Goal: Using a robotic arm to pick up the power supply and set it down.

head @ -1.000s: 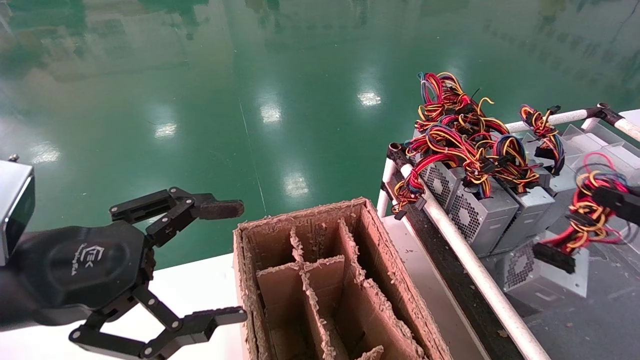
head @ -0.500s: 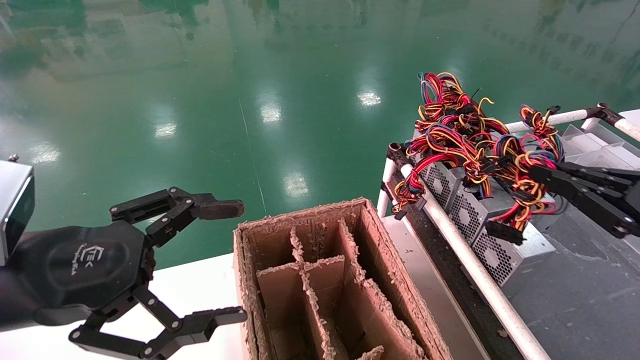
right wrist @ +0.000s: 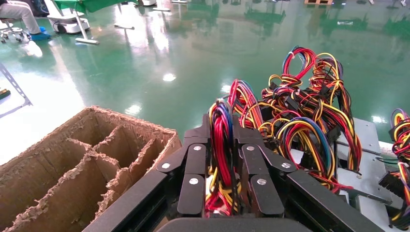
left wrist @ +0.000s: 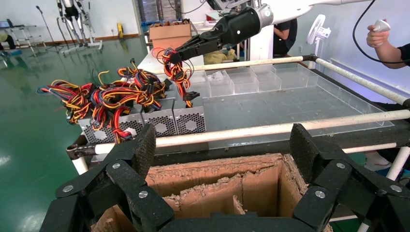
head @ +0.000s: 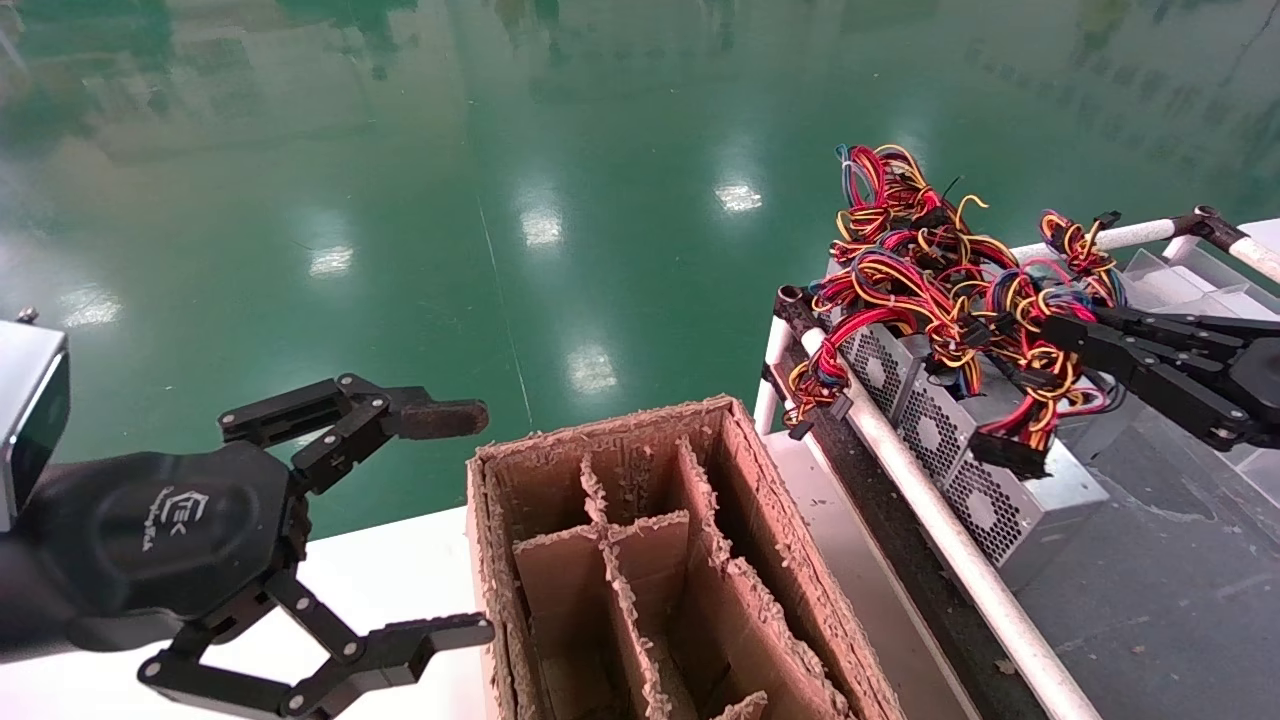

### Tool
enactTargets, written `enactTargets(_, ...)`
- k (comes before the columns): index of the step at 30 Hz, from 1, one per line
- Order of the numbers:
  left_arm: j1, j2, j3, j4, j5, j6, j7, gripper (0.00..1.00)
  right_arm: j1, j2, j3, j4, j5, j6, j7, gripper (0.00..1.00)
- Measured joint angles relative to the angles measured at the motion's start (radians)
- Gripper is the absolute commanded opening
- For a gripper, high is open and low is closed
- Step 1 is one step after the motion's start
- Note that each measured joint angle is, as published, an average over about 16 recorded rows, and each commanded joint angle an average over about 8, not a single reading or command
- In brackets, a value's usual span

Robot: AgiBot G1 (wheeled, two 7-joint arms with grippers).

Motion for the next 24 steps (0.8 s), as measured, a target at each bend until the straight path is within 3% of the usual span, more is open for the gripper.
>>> enactTargets(24, 0.000, 0.000, 0.000, 0.000, 0.000, 0.000, 0.000, 1.00, 0.051, -0.008, 0.048, 0.021, -0.025, 0.011, 0.017, 1.00)
